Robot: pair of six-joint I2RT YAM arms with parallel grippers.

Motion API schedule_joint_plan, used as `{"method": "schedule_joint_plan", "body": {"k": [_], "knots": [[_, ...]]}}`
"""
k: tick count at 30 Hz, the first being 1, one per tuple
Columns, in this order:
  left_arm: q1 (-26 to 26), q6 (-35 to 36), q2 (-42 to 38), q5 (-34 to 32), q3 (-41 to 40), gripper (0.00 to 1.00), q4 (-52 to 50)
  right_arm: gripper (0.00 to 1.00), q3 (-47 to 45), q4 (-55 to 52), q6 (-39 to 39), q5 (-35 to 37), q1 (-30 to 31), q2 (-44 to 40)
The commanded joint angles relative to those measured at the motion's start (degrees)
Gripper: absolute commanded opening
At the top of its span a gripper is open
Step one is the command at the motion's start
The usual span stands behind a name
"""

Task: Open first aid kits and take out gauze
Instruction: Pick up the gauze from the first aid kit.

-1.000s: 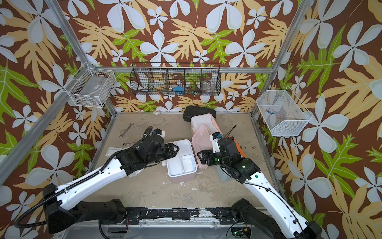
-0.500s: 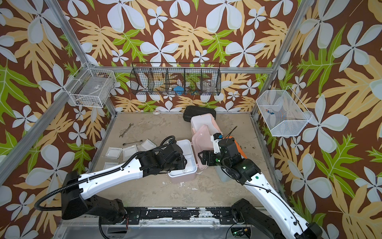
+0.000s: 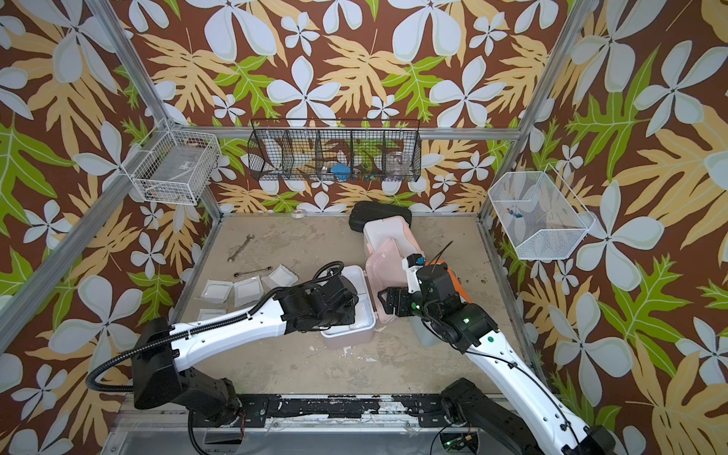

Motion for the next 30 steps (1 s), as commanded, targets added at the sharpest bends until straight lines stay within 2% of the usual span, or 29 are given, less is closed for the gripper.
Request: {"method": "schedule_joint_plan", "body": {"k": [1,4,9,18,24,30], "knots": [[-0.05,0.82,0.29,-0.56,0.39,0.20,-0.63,0.85,-0.24,0.62,-0.46,0.54,-0.04,-0.30],[-0.08,0.90,0.15,-0.18,0.84,0.10,-0.74,0.85,-0.24,0.56,-0.60,0.65,-0.13,-0.54],[-0.13,1.43,-0.61,-0.45,2.85,0.00,-2.03,0.85,-0.37,0.65,-0.56,0.49,-0.14,-0.53],[0.91,4.44,-4.73,-4.02,12.76,0.00,-5.45,0.85,-0.53,0.76,-0.54,0.57,-0.14,-0.56],[6.06,7.08,-9.28,-4.58,21.46,0.00,-5.73,0.85,-0.45,0.64,-0.53,0.40,-0.13,-0.50],[12.01,8.48,-15.21,-10.93,28.38,0.00,-6.49,0.85,-0.08,0.37,-0.66,0.49,-0.13,-0.48]]}}
